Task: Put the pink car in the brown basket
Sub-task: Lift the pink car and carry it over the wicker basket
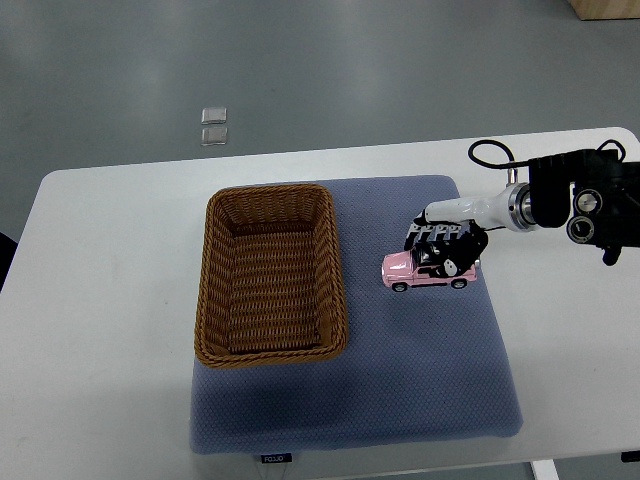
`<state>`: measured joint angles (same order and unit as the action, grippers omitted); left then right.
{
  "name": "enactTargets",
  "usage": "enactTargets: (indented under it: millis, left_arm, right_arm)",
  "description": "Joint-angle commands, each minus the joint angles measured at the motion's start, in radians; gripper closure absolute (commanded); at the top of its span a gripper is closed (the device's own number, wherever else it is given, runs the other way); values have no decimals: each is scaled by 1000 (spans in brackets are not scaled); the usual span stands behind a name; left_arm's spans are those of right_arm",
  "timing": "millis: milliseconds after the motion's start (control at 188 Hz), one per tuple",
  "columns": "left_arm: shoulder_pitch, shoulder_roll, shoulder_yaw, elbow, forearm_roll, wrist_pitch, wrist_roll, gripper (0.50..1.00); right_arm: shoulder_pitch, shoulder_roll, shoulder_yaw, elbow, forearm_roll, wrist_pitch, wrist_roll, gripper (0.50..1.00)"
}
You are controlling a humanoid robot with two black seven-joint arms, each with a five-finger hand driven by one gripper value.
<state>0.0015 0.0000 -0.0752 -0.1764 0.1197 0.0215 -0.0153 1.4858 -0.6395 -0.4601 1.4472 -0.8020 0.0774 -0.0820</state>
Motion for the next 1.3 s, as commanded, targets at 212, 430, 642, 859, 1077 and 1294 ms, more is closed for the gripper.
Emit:
enactTargets:
  millis: [212, 430, 642, 859, 1077, 1294]
  left_arm:
    - [0, 0, 0, 0, 0, 0, 0, 500]
    - [0, 0, 0, 0, 0, 0, 0, 500]
    - [0, 0, 0, 0, 0, 0, 0, 500]
    - [0, 0, 0, 0, 0, 0, 0, 500]
    - [0, 0, 0, 0, 0, 0, 0, 500]
    - [0, 0, 0, 0, 0, 0, 0, 500]
  right_arm:
    - [113, 11, 97, -83, 37, 85, 4, 1000]
    - [142, 84, 106, -93, 37, 85, 5, 1000]
    - [134, 192, 178, -123, 50, 77, 11, 1000]
    - [76, 377, 185, -208, 64, 50, 15, 1000]
    - [-25, 498, 184, -350, 50, 45, 15, 1000]
    - [-73, 515, 184, -390, 46, 42, 15, 1000]
